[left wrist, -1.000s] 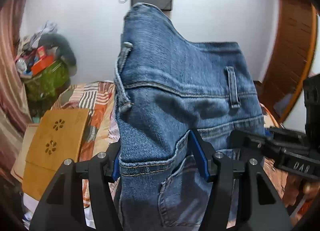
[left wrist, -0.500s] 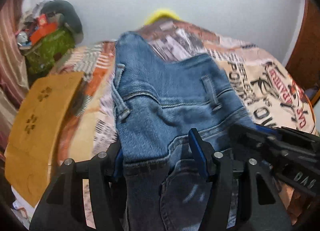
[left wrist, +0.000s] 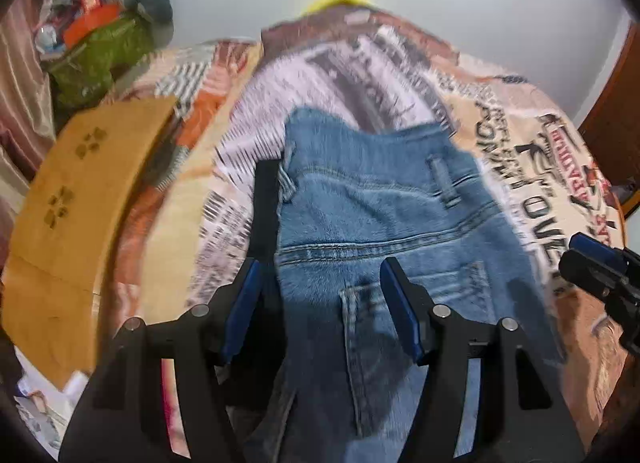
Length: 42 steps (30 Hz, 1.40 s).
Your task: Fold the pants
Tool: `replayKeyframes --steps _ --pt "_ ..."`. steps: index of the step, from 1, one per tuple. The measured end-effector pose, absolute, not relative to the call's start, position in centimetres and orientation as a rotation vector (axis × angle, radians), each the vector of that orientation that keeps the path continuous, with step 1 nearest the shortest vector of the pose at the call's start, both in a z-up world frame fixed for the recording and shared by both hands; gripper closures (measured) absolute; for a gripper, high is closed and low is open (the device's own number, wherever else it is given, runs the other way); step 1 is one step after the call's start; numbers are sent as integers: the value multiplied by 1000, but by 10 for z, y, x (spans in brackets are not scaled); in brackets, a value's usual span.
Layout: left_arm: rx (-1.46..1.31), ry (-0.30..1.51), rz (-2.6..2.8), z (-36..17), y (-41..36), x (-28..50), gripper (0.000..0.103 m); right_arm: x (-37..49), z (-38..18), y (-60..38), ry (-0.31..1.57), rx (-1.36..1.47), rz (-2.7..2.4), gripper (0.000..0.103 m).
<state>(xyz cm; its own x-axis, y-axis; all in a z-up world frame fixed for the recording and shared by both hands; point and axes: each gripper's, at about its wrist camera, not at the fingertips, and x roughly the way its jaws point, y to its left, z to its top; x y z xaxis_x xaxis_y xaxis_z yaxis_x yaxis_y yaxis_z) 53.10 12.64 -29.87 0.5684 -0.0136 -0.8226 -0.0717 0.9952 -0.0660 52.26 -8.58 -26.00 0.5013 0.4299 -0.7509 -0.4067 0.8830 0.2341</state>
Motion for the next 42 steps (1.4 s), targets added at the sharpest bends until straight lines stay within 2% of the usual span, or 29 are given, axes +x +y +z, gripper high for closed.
replayKeyframes --steps 9,16,21,29,33,35,37,39,41,42 --pt "-20 751 -5 -169 106 436 42 443 -152 -108 681 45 563 61" --pt "-27 536 -33 -73 89 335 42 349 -67 -130 441 35 601 61" --pt "9 373 -39 -25 71 253 41 284 -32 -144 294 37 624 61" --pt "-16 216 -51 3 58 151 40 198 -13 -151 125 6 637 61" --pt "-5 150 -38 2 51 115 29 173 -18 -147 92 -13 633 61" --pt "9 132 -15 -2 47 101 27 169 -21 -145 83 -17 625 61" --pt "12 126 4 -7 44 92 17 165 -25 -145 79 -6 609 61" --pt "4 121 12 -11 44 86 6 164 -27 -148 87 16 600 55" --pt "7 117 23 -16 43 82 1 167 -29 -153 90 41 582 34" --pt "15 120 29 -19 43 81 1 167 -31 -154 91 49 574 31"
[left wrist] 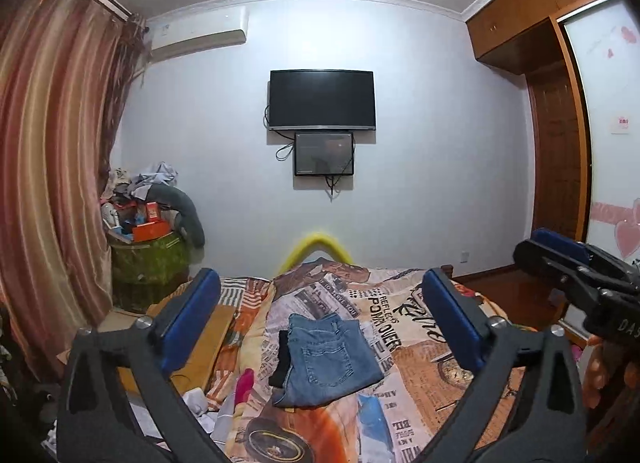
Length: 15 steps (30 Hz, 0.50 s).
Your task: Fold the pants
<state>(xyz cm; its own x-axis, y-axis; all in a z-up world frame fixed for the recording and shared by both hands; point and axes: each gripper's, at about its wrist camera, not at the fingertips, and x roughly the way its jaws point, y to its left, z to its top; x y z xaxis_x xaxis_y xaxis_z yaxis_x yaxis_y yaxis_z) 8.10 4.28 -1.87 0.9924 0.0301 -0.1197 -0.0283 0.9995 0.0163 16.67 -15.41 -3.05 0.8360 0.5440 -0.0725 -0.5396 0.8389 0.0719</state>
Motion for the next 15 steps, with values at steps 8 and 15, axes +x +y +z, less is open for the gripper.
replayKeyframes --steps 8,15 --pt "20 172 21 -35 44 84 0 164 -42 -155 107 30 505 0" --pt "-10 194 12 -41 47 87 0 162 -50 -159 132 23 503 0"
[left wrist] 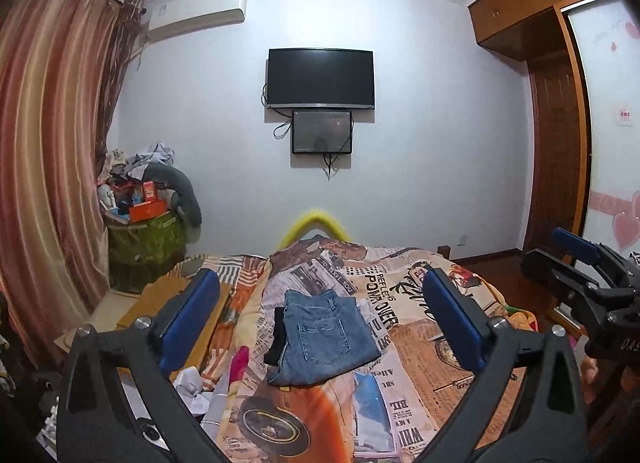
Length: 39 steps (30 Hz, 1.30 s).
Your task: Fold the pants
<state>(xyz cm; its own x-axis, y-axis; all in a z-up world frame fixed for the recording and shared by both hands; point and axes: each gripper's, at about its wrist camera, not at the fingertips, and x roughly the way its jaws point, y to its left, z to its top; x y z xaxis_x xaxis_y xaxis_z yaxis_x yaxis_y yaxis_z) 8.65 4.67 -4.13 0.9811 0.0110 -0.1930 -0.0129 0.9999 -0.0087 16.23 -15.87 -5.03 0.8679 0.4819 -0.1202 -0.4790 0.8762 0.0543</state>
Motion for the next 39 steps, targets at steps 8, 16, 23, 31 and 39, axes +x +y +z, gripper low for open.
replayKeyframes --steps 8,16,23,31,39 --pt "-37 214 6 -45 49 92 0 156 -58 -162 143 13 502 0" --pt "-45 218 4 -45 50 92 0 154 -57 -164 150 14 502 0" --pt "-41 219 4 -45 50 92 0 154 -58 -164 156 15 504 0" --pt "-48 221 -6 -47 52 93 0 153 -58 -165 157 16 505 0" --pt "-53 219 -17 -46 53 94 0 154 -60 -166 164 18 506 0"
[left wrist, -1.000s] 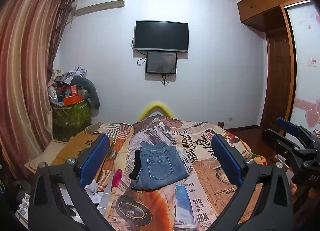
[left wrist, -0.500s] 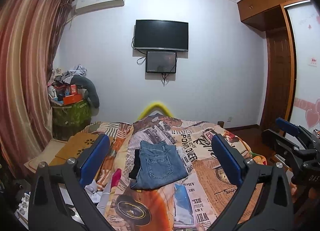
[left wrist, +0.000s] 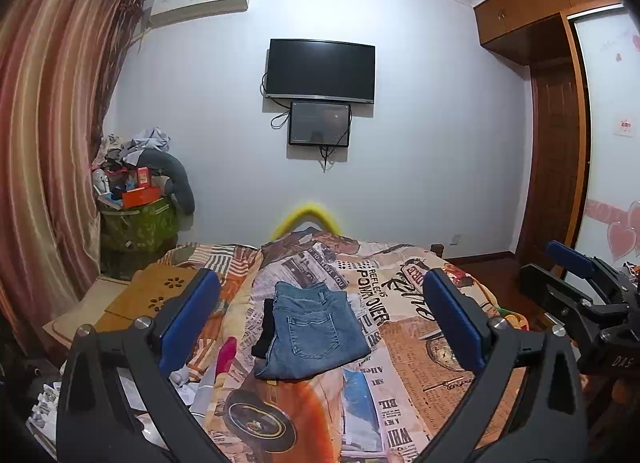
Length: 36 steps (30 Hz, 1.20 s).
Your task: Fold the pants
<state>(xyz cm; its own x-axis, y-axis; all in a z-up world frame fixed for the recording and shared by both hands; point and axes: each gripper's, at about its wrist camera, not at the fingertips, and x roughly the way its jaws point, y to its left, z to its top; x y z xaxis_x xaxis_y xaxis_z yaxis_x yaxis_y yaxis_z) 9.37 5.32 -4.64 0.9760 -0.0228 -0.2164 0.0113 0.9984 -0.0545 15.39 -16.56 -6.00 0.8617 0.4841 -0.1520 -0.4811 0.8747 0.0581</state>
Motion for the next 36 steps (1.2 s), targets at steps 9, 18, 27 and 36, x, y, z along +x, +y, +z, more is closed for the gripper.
replayKeyframes --steps 9,18,27,36 --pt "-50 211 -35 -47 52 93 0 154 -59 -167 163 23 506 0" --pt "-46 215 -40 -48 51 92 0 154 -59 -167 164 24 506 0" --pt "-49 224 -42 -49 52 91 0 154 -57 -168 167 26 505 0" --pt "-53 225 -42 -48 56 92 0 155 -57 -166 171 25 507 0"
